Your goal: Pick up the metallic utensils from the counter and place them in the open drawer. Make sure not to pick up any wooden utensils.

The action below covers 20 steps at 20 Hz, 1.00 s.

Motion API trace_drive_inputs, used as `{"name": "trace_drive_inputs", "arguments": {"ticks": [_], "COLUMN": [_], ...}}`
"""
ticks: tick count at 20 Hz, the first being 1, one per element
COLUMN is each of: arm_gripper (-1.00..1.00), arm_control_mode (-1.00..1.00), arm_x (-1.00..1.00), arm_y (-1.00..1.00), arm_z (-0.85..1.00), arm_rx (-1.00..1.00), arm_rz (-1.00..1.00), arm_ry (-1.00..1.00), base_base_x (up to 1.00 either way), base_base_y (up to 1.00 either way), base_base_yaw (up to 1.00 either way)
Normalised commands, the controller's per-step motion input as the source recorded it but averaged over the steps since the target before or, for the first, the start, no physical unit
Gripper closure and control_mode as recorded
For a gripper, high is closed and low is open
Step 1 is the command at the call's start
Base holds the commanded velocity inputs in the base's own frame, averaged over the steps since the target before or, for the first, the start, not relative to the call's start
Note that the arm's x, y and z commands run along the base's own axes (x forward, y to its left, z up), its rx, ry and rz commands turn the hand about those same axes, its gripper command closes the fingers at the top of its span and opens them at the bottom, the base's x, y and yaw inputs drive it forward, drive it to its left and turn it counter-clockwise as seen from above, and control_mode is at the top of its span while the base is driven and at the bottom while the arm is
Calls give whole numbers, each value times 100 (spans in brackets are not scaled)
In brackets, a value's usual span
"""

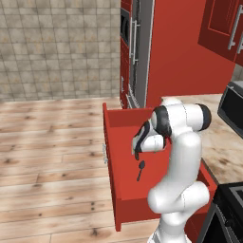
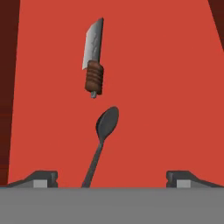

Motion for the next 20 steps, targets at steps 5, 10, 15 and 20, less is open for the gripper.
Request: {"name": "trace_drive_inputs", "arguments": {"ticks": [5, 10, 15, 20], "arm_gripper": [-100, -100, -100, -100], "arm_control_mode": [-100, -100, -100, -100], "arm_x": [-69, -29, -48, -80], "arm_y": [0, 0, 0, 0], "arm_z": [100, 100, 100, 83], "arm_rx": [0, 0, 0, 0], "arm_rz": [0, 0, 0, 0], "arm_ry": [5, 13, 10, 3], "base_base_x": [0, 0, 0, 0], "base_base_y": [0, 0, 0, 0], "base_base_yaw": [0, 0, 0, 0]}}
